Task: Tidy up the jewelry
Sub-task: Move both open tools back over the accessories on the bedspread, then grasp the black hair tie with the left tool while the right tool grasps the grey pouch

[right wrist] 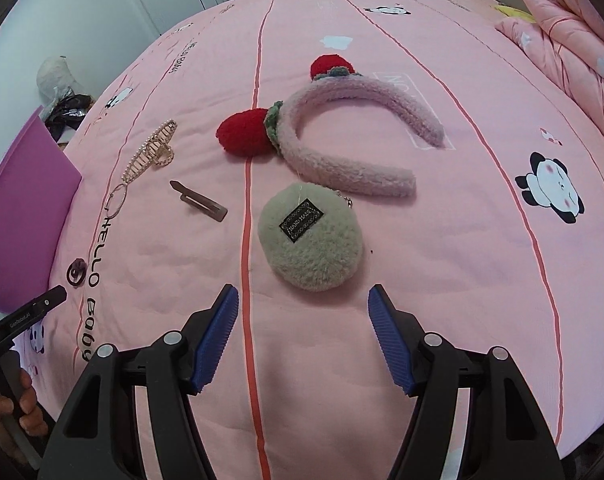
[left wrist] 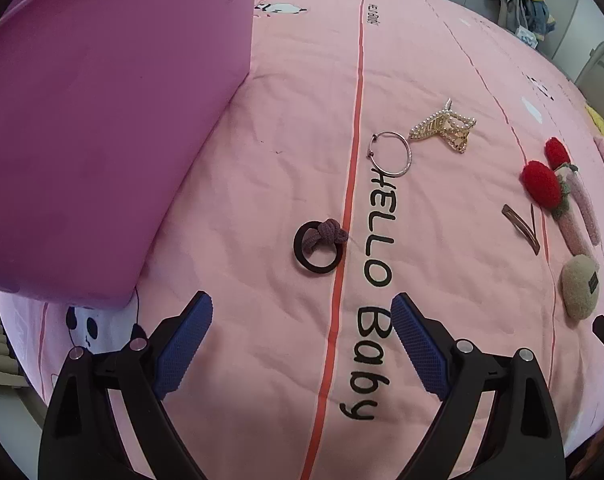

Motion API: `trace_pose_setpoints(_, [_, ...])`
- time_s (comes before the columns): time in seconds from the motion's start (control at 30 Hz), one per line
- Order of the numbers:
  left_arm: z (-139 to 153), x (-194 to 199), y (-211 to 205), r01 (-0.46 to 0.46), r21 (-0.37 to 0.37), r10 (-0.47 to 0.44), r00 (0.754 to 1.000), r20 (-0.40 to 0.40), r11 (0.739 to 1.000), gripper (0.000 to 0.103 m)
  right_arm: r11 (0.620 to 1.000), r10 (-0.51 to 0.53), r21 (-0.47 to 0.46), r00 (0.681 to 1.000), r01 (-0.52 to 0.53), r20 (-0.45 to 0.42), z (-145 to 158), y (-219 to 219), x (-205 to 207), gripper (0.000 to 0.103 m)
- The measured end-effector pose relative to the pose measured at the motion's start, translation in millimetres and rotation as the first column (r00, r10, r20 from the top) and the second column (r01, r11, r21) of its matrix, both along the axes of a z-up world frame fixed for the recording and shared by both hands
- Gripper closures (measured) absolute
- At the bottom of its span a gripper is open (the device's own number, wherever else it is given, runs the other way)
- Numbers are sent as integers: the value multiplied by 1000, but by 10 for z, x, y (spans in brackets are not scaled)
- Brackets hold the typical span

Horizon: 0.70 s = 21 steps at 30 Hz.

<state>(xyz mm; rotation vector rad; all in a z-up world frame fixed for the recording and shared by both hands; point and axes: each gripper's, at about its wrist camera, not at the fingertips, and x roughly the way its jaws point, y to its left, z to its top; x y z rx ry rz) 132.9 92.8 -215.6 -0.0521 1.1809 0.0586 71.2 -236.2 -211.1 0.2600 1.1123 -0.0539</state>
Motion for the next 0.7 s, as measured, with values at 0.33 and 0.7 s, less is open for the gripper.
trace_pose_setpoints(0.33, [-220,234,-52,7,-4,-7,1000,-18,1000,14,999,-14,-31,999,13,-44,-267,-7,339,38])
trace_pose_setpoints(0.7, [-356,402,-41,-7,10,7,999,-33,1000,14,999,-9,-54,998,6,-56,-434,15,516,38])
